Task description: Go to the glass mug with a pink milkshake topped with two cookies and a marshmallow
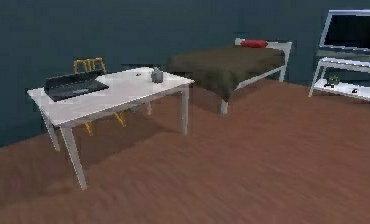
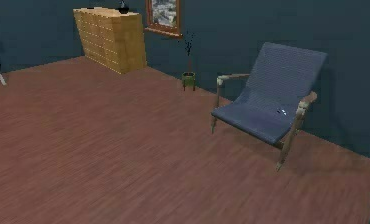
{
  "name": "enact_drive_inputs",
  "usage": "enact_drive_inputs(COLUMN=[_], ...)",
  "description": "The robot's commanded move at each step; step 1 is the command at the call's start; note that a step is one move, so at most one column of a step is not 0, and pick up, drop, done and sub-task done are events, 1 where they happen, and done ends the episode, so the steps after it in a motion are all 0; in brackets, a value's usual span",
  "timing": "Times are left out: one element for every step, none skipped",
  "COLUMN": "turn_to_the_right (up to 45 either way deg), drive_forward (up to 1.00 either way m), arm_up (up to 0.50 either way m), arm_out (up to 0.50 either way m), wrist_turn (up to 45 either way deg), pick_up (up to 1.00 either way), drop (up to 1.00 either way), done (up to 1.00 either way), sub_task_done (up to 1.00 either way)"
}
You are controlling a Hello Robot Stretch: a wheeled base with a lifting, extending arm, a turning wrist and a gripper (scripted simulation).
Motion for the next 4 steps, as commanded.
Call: enact_drive_inputs(turn_to_the_right=[-3.0,0.0,0.0,-9.0], drive_forward=[0.0,1.0,0.35,0.0], arm_up=[0.0,0.0,0.0,0.0], arm_out=[0.0,0.0,0.0,0.0], wrist_turn=[0.0,0.0,0.0,0.0], pick_up=[0.0,0.0,0.0,0.0], drop=[0.0,0.0,0.0,0.0], done=[0.0,0.0,0.0,0.0], sub_task_done=[0.0,0.0,0.0,0.0])
